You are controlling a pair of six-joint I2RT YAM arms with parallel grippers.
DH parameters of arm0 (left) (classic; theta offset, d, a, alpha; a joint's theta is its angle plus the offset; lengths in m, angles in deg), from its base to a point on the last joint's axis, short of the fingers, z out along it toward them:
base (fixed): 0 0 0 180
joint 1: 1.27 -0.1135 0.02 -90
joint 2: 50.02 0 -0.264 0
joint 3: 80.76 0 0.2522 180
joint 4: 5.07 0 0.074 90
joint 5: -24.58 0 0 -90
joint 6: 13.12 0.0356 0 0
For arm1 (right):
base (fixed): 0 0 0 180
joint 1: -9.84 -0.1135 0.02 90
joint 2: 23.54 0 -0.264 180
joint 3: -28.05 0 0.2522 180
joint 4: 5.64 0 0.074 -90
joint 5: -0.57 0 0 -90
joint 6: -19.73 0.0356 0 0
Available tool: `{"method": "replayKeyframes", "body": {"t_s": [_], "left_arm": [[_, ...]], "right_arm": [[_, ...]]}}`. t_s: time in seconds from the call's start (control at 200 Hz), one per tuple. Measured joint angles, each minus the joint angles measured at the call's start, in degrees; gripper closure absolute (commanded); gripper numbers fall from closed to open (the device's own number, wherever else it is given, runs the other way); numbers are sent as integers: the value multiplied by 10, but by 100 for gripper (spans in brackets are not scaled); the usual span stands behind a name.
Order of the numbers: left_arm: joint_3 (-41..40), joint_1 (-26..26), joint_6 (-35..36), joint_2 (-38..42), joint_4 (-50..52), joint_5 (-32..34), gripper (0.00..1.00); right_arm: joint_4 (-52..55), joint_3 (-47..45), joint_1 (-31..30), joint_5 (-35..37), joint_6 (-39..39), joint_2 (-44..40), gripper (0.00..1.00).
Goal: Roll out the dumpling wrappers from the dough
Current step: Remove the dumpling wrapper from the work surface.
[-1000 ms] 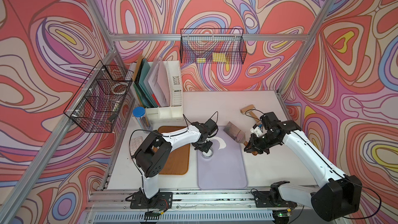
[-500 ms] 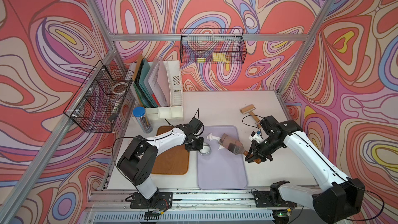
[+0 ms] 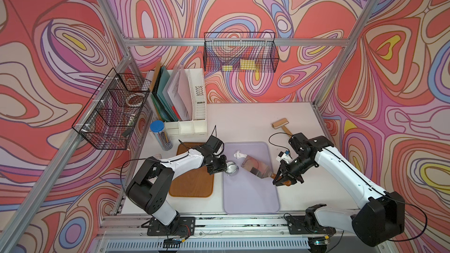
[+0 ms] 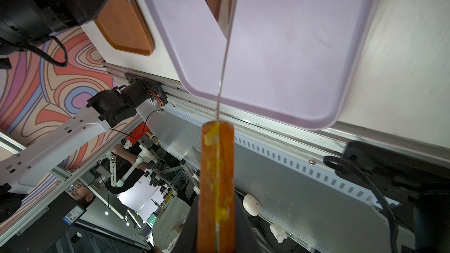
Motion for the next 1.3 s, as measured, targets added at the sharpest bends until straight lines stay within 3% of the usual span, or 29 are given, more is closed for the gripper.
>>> {"method": "replayKeyframes", "body": {"t_s": [1.297], "left_arm": [[-22, 7, -55, 3, -55, -21, 100]], "right_arm": [[58, 20, -6, -7, 9, -26, 100]]}}
